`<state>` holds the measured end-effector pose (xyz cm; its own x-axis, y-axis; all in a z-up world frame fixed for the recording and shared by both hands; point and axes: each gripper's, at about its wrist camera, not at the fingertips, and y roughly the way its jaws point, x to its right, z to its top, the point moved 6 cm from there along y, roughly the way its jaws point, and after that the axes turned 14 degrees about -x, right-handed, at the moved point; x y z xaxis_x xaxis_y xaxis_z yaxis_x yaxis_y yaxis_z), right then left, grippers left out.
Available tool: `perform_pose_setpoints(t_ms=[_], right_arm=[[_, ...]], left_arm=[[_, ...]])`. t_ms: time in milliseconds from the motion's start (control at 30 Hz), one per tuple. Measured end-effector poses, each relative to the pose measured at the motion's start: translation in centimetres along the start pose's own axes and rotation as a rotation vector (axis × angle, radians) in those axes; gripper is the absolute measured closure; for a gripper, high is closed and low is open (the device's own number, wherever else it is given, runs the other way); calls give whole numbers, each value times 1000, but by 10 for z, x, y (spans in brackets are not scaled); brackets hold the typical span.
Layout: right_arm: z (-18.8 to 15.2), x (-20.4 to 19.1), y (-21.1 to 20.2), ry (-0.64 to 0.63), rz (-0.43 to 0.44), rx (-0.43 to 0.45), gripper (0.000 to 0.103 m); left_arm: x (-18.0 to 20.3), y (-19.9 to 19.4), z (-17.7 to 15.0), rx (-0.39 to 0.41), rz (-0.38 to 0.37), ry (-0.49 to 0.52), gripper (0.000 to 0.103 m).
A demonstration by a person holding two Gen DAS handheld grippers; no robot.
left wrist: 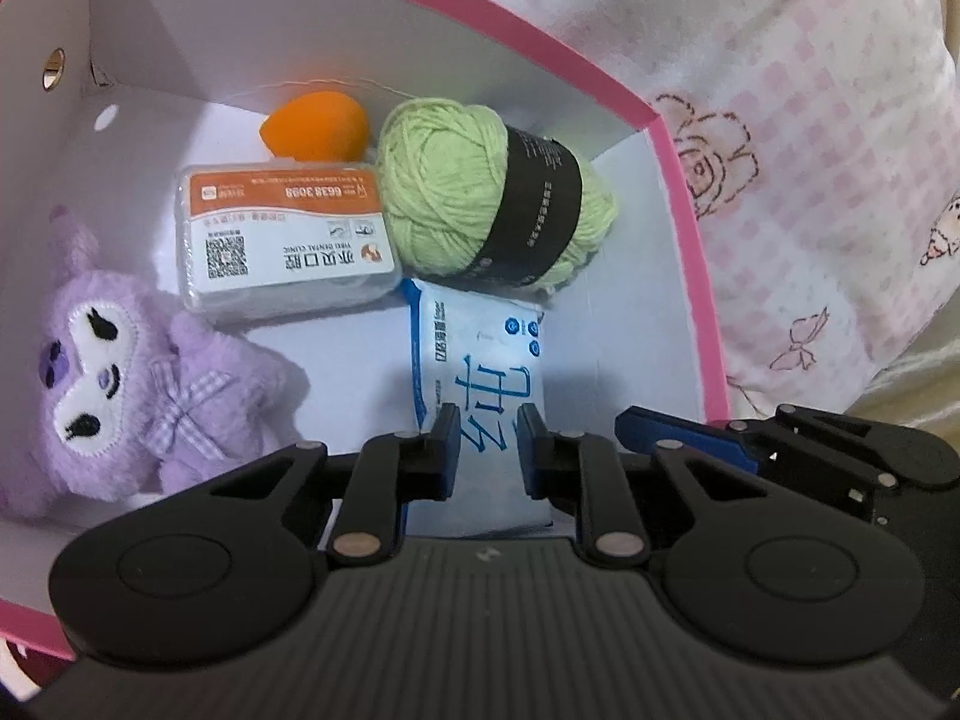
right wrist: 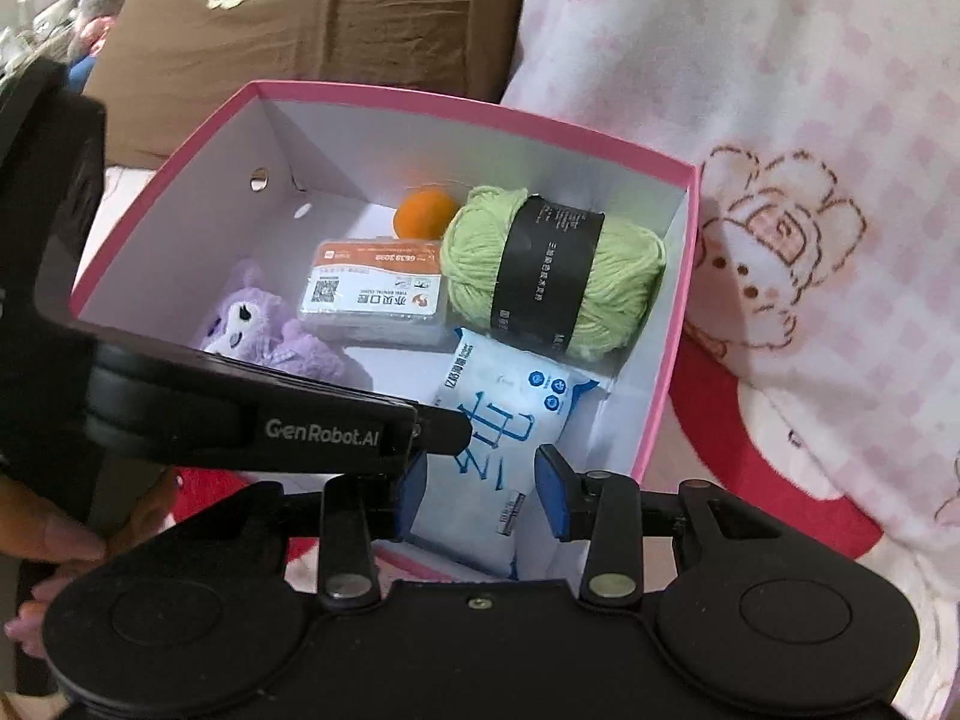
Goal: Organize objects
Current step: 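Lower the wet-wipes pack into the pink box beside the plush toy, then open the left gripper to release the wet-wipes pack, then withdraw the left tool up and move it toward the white tissue pack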
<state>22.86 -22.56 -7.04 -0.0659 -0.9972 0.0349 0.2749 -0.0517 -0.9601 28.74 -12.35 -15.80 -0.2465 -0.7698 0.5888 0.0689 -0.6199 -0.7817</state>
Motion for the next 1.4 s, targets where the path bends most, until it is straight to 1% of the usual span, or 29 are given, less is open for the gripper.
perform_pose_setpoints(t_ms=[67, 133, 267, 333, 467, 533, 633, 733, 800, 867, 1000, 1067, 1133, 1167, 1200, 1233, 1300, 1333, 1400], right_arm=[[-2, 2, -1, -5, 5, 3, 65], [-6, 3, -3, -6, 19, 14, 65], [-15, 3, -10, -7, 52, 50, 65], [-18, 5, -14, 3, 66, 69, 64], [-23, 9, -21, 32, 92, 96, 64], [-26, 11, -29, 48, 110, 117, 64], [-32, 8, -45, 57, 134, 155, 63], [-35, 1, -61, 33, 136, 192, 62], [-37, -4, -71, 16, 124, 215, 59], [-37, -7, -80, 9, 115, 232, 58], [-43, -11, -91, 18, 122, 242, 56], [-46, -15, -96, 11, 126, 249, 54], [-48, -18, -104, 3, 127, 265, 51], [-49, -20, -108, 2, 126, 272, 45], [-50, -21, -112, 4, 123, 276, 37], [-51, -23, -116, 5, 119, 277, 34], [-52, -28, -123, -4, 112, 279, 34], [-53, -31, -127, -12, 109, 283, 34], [-56, -37, -137, -28, 105, 292, 29]], left_arm=[[2, 0, -1, 5, 43, 18, 84], [3, 2, -3, 4, 74, 35, 84], [0, 6, -3, -11, 31, -11, 85], [2, 6, -3, -7, 30, -10, 84], [8, 1, -4, -10, -6, -15, 84], [13, -9, -5, -3, 21, 7, 84], [23, -30, -8, 17, 91, 59, 84], [29, -53, -12, 17, 107, 70, 83], [34, -67, -15, 14, 125, 85, 80], [37, -85, -18, 29, 156, 107, 79], [38, -124, -29, 67, 214, 142, 64], [37, -137, -35, 60, 248, 141, 64], [41, -150, -42, 62, 290, 165, 61], [43, -156, -46, 65, 302, 172, 60], [44, -162, -50, 63, 305, 169, 58], [46, -169, -54, 61, 298, 167, 56], [50, -179, -61, 60, 274, 165, 53], [52, -185, -64, 61, 273, 165, 50], [56, -193, -72, 65, 286, 173, 47]])
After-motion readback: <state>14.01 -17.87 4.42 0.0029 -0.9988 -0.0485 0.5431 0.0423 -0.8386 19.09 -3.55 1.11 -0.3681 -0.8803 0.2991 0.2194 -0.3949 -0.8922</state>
